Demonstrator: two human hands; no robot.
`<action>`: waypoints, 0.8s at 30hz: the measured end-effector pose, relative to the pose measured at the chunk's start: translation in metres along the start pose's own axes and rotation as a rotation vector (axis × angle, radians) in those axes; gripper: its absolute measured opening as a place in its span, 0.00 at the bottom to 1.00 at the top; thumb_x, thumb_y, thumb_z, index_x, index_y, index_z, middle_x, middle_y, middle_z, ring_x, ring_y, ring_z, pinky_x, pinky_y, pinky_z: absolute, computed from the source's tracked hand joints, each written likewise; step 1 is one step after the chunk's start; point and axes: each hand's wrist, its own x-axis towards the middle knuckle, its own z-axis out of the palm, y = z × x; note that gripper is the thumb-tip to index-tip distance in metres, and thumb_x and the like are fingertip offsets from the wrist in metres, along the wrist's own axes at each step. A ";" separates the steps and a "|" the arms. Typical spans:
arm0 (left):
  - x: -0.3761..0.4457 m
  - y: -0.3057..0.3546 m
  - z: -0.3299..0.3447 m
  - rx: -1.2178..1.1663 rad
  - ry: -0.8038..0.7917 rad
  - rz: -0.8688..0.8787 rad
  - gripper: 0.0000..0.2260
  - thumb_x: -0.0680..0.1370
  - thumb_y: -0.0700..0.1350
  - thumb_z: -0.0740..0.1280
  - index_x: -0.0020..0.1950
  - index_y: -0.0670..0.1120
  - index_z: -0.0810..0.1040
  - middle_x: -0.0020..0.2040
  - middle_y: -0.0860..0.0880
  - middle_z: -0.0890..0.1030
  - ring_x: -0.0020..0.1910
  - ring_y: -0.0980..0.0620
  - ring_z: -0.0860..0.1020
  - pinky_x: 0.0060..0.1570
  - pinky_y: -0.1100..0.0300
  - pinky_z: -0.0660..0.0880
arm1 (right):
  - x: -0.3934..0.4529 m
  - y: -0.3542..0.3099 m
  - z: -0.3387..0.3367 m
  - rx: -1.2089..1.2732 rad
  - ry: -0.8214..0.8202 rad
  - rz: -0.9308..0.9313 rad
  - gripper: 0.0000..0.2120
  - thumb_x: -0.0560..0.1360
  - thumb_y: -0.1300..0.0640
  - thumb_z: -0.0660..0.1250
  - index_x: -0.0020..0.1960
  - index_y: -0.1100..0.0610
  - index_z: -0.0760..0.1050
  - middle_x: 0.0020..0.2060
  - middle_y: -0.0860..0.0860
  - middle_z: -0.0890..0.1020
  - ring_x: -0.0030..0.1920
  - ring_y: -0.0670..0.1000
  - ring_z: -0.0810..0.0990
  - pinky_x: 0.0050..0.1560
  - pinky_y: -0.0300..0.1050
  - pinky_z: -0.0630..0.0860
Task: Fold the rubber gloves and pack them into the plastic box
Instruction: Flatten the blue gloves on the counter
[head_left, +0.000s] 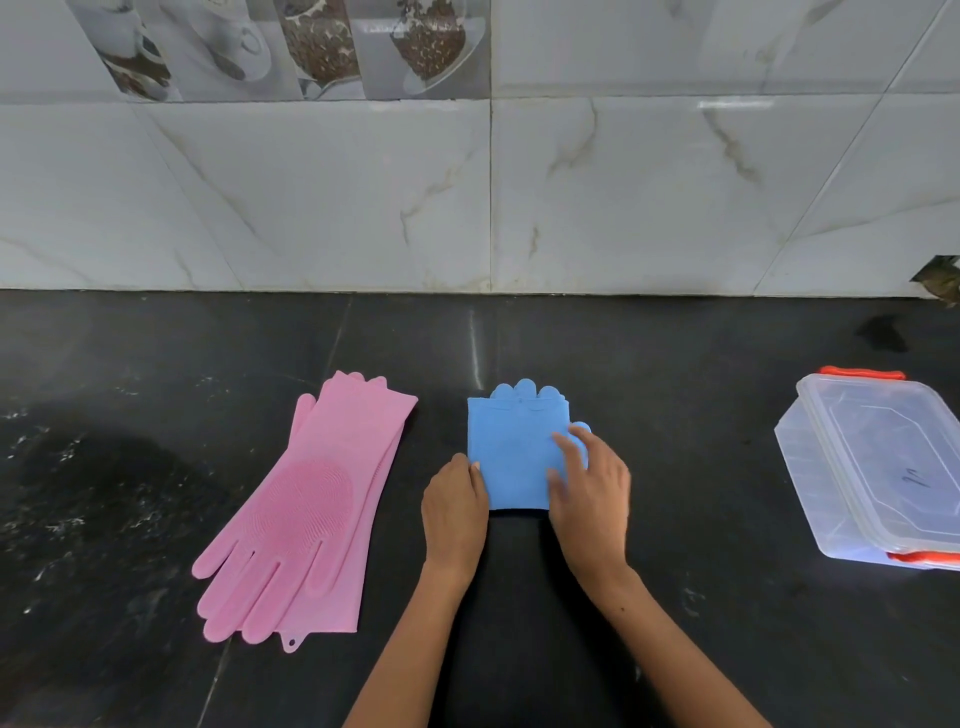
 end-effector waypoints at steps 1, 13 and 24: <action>0.001 0.000 0.000 -0.004 -0.002 0.005 0.12 0.81 0.46 0.60 0.38 0.46 0.71 0.34 0.50 0.76 0.31 0.56 0.73 0.31 0.65 0.68 | 0.007 -0.005 0.004 -0.035 -0.040 -0.130 0.20 0.71 0.61 0.72 0.62 0.58 0.75 0.63 0.59 0.76 0.63 0.61 0.76 0.61 0.58 0.73; 0.027 0.006 0.009 0.478 -0.069 0.485 0.25 0.81 0.43 0.52 0.78 0.46 0.50 0.79 0.45 0.49 0.78 0.46 0.47 0.74 0.50 0.44 | 0.032 0.005 0.043 -0.165 -0.515 -0.288 0.26 0.82 0.49 0.45 0.77 0.52 0.43 0.77 0.54 0.45 0.77 0.52 0.42 0.75 0.49 0.40; 0.035 -0.010 0.026 0.465 -0.193 0.387 0.25 0.83 0.53 0.44 0.77 0.49 0.41 0.79 0.50 0.43 0.78 0.52 0.43 0.74 0.55 0.41 | 0.034 0.035 0.038 -0.152 -0.431 -0.275 0.26 0.81 0.49 0.47 0.77 0.56 0.46 0.77 0.49 0.48 0.76 0.47 0.42 0.74 0.45 0.38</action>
